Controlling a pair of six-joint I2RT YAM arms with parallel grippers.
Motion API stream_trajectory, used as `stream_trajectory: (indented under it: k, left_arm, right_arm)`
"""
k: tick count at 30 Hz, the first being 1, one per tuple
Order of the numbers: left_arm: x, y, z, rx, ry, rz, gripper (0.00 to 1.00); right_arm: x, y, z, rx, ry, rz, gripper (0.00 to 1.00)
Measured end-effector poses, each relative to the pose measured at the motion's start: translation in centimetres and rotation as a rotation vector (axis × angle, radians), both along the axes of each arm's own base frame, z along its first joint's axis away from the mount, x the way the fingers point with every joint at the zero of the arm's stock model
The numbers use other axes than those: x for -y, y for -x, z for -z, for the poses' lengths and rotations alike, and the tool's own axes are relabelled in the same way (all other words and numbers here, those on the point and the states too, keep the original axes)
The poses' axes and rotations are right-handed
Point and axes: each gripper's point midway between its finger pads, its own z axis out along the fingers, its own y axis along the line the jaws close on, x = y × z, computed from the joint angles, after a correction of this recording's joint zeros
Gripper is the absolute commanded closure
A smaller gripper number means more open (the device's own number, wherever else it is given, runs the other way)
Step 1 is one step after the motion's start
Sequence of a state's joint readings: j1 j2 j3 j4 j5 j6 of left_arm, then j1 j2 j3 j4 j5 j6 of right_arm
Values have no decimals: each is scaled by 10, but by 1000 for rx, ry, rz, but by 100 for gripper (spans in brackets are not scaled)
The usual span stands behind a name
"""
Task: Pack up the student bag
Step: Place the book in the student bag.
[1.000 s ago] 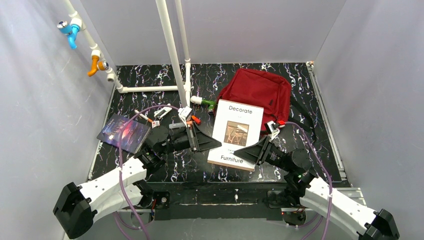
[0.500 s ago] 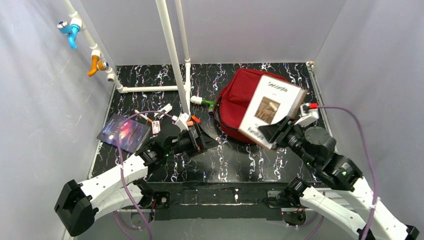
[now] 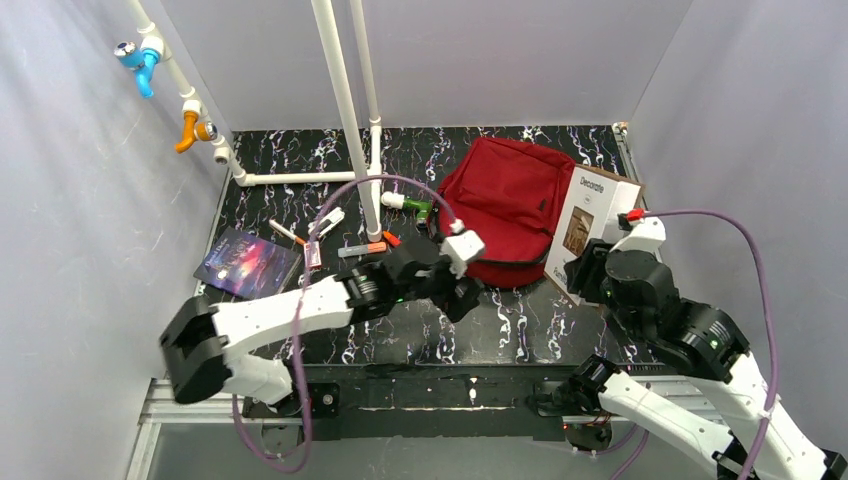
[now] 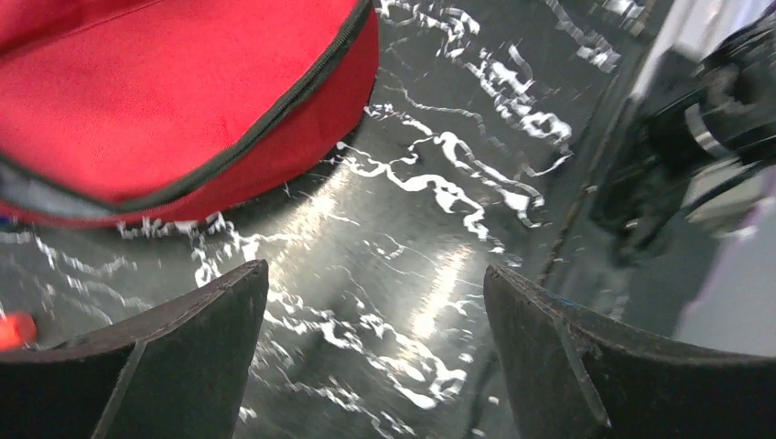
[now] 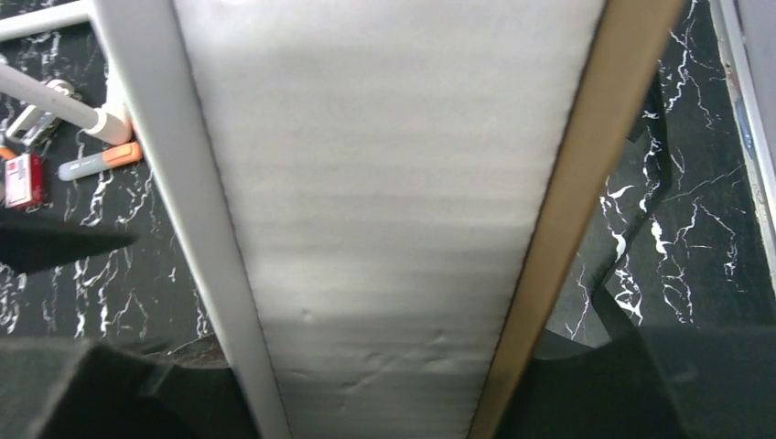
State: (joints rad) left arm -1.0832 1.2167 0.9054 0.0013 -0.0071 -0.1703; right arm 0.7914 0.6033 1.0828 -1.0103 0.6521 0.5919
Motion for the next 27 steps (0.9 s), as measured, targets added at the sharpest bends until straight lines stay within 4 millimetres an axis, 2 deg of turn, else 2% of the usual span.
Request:
stream_trajectory:
  k: [1, 2, 3, 5, 6, 7, 8, 9, 10, 11, 13, 15, 17, 19, 21, 24, 27]
  left_arm:
    - [10, -5, 13, 32, -64, 51, 16]
    - [18, -9, 23, 56, -107, 87, 27]
    - [25, -14, 36, 77, -156, 125, 32]
    - [42, -29, 57, 147, -248, 196, 29]
    - [47, -36, 63, 162, -278, 202, 28]
    - [53, -46, 58, 223, -291, 206, 38]
    - [66, -64, 64, 229, -320, 182, 39]
    - [70, -69, 61, 242, -318, 170, 39]
    - [85, -91, 50, 279, -318, 99, 40]
    - [97, -105, 54, 296, -320, 65, 42]
    - [105, -117, 70, 301, -361, 41, 45]
    - [105, -120, 91, 291, -411, 44, 48]
    - [106, -123, 96, 298, -432, 45, 36]
    - [107, -124, 96, 309, -443, 54, 20]
    - [107, -121, 96, 302, -446, 69, 10]
    - [110, -109, 102, 250, -433, 126, 6]
    - [109, -94, 112, 180, -435, 188, 14]
  right_arm:
    - [1, 4, 1, -2, -10, -9, 83]
    - [2, 6, 0, 1, -20, -14, 83]
    - [3, 9, -2, 10, -38, -21, 83]
    - [6, 16, -7, 31, -74, -32, 83]
    - [7, 18, -7, 34, -82, -36, 83]
    - [8, 22, -6, 30, -89, -41, 82]
    - [10, 25, -6, 34, -108, -40, 81]
    - [11, 26, -6, 36, -112, -39, 81]
    - [12, 27, -5, 36, -116, -38, 81]
    - [12, 28, -3, 36, -118, -41, 81]
    - [12, 29, -1, 27, -116, -48, 81]
    - [10, 30, 4, 16, -110, -54, 81]
    - [12, 31, 4, 18, -112, -53, 81]
    - [13, 33, 3, 27, -122, -53, 81]
    - [15, 34, 1, 34, -131, -53, 81]
    - [16, 36, 1, 39, -138, -53, 81]
    - [15, 36, 1, 38, -140, -56, 81]
